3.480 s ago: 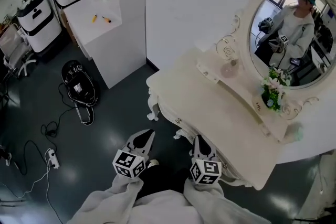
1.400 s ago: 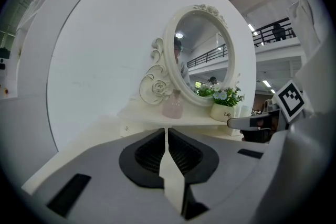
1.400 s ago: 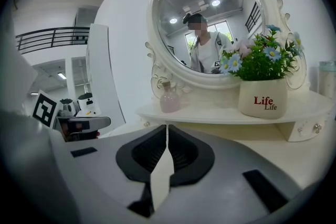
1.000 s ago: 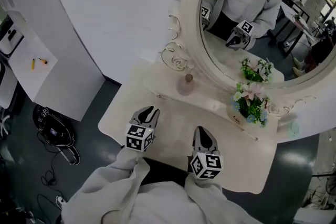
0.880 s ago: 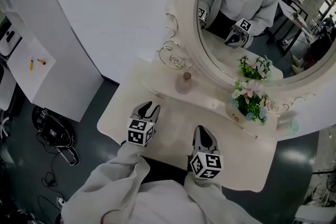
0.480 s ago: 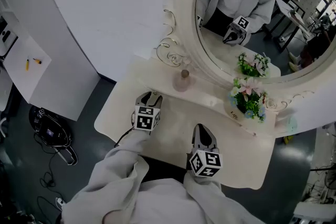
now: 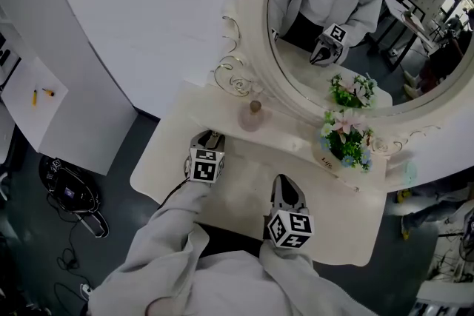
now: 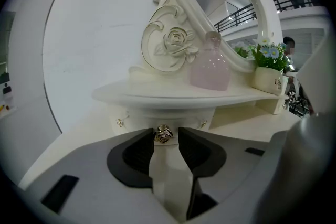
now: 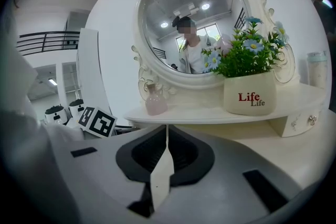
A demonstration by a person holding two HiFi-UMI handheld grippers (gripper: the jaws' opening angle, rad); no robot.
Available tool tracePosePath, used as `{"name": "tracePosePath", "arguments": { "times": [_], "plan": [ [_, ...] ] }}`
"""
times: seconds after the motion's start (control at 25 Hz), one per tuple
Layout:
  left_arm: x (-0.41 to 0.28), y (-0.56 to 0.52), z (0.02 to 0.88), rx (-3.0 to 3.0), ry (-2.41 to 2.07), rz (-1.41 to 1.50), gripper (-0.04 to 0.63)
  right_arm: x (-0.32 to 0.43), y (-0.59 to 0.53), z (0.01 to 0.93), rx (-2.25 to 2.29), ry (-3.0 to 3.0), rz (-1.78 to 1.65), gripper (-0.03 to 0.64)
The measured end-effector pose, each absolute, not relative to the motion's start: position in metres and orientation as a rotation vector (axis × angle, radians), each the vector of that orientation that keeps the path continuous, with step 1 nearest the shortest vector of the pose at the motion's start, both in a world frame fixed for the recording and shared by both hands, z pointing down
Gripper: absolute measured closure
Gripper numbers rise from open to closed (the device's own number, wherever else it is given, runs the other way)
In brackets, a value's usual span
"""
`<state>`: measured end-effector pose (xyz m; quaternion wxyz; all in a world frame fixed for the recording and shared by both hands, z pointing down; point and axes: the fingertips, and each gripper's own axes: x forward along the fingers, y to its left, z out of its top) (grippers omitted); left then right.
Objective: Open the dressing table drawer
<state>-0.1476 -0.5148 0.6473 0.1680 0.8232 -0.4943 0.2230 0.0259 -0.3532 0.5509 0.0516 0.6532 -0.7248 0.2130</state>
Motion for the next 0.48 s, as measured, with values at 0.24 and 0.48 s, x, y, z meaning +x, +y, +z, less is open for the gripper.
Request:
{"name": "tracePosePath", "arguments": {
  "times": [0.24, 0.48],
  "plan": [
    [-0.1496, -0.5141, 0.6476, 2.352, -1.385, 0.663, 0.473, 0.0242, -0.3569, 0.5539, 1.966, -2.21, 0.653, 0.58],
    [-0.151, -0.5122, 0.6459, 2.364, -1.38, 0.656, 0.48, 0.0276, -0.3573, 0.5565, 1.98, -2.198, 0.665, 0.58]
  ]
}}
